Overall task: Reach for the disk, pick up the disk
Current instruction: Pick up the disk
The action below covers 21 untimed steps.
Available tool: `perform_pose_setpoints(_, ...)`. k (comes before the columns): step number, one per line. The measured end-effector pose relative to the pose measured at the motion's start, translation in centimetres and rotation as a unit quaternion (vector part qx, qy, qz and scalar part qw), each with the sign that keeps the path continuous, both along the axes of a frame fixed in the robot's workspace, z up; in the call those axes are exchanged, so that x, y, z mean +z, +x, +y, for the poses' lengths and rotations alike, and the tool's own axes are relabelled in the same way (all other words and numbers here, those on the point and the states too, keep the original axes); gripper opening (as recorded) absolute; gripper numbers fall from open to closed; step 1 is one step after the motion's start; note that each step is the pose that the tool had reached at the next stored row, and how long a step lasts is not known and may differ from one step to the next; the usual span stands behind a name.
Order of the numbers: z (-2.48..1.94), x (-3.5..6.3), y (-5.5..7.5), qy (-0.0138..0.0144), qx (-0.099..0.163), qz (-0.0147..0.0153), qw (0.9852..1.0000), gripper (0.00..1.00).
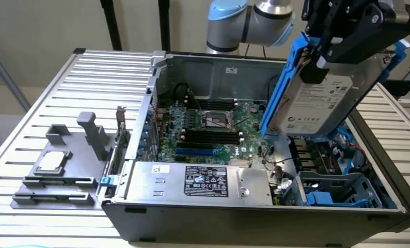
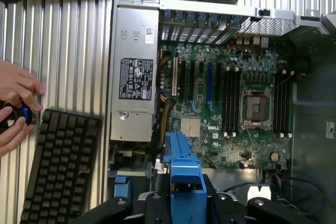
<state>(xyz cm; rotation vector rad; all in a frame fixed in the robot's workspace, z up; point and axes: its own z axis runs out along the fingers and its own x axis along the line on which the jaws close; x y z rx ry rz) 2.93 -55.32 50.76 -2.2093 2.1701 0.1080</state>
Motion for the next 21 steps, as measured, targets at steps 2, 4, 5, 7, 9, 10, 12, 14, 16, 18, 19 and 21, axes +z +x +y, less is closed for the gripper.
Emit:
perform_pose_setpoints(2, -0.50, 0.00, 0.7, 0.0000, 0.000, 0.0003, 1.0000, 0.33)
perform_pose_setpoints(4, -0.99, 0.00, 1.5, 0.0000, 0.000, 0.0008, 1.0000, 0.33)
perform_pose_setpoints(5, -1.23, 0.00, 1.8, 0.0000, 0.000, 0.0010, 1.0000, 0.33)
perform_pose_setpoints(7, -1.71, 0.00, 2.5, 0.0000, 0.000, 0.0018, 1.0000, 0.33)
perform_pose_setpoints(9, -2.20, 0.00, 3.2, 0.0000, 0.000, 0.0024, 1.0000, 0.33)
perform_pose_setpoints(10, -2.47, 0.00, 3.6, 0.0000, 0.000, 0.0028, 1.0000, 0.33)
perform_pose_setpoints(12, -2.96, 0.00, 4.3, 0.0000, 0.000, 0.0034, 1.0000, 0.33)
perform_pose_setpoints(14, -3.46, 0.00, 5.0, 0.0000, 0.000, 0.0040, 1.0000, 0.33)
perform_pose_setpoints(16, -3.96, 0.00, 5.7, 0.0000, 0.000, 0.0043, 1.0000, 0.33)
perform_pose_setpoints(18, -4.36, -0.02, 6.5, 0.0000, 0.000, 0.0043, 1.0000, 0.33)
perform_pose_setpoints(19, -4.47, -0.06, 6.9, 0.0000, 0.000, 0.0043, 1.0000, 0.33)
perform_pose_setpoints(21, -4.55, -0.17, 7.7, 0.0001, 0.000, 0.0043, 1.0000, 0.33)
